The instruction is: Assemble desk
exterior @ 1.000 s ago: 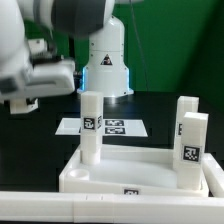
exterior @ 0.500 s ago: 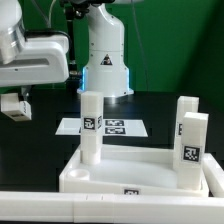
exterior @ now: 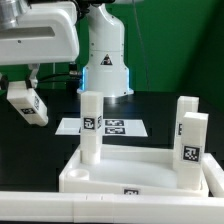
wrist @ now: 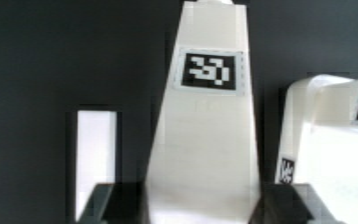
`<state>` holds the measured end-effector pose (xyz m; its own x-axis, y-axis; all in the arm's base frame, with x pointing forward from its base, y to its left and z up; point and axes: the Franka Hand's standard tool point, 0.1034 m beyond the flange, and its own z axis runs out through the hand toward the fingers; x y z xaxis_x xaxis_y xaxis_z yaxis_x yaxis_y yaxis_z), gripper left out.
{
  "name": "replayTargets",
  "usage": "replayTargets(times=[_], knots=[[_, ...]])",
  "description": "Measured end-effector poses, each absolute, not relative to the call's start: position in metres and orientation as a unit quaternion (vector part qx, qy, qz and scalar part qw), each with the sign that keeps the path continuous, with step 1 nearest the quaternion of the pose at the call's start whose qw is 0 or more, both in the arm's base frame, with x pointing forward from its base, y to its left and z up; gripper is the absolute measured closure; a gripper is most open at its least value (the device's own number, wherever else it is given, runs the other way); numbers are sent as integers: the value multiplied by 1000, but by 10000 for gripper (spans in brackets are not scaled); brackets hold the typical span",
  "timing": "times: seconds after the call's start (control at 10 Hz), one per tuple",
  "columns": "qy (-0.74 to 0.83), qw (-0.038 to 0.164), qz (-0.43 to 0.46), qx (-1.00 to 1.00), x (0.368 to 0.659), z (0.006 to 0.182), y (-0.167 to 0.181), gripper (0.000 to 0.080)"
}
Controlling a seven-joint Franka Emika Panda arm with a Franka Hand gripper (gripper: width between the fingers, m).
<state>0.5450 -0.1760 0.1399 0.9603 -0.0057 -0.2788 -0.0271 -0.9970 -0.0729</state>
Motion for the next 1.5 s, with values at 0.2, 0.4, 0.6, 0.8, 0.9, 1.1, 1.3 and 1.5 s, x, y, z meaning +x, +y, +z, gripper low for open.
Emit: replayTargets(times=[0.2,0.4,0.6,0.8,0.9,1.1,1.3,1.5], knots=[[10,19,71,-997,547,140,-183,515],[18,12,-7,-1000,569,153,-174,515],[-7,-13,-79,-997,589,163,-169,515],[1,-28,-117,-993,582,158,-178,515],[-5,-45,-144,-989,585,160,-184,515],[14,-39,-148,-988,587,160,-172,515],[14,-32,-160,-987,605,168,-144,515],[3,-31,-166,-986,616,168,-124,515]])
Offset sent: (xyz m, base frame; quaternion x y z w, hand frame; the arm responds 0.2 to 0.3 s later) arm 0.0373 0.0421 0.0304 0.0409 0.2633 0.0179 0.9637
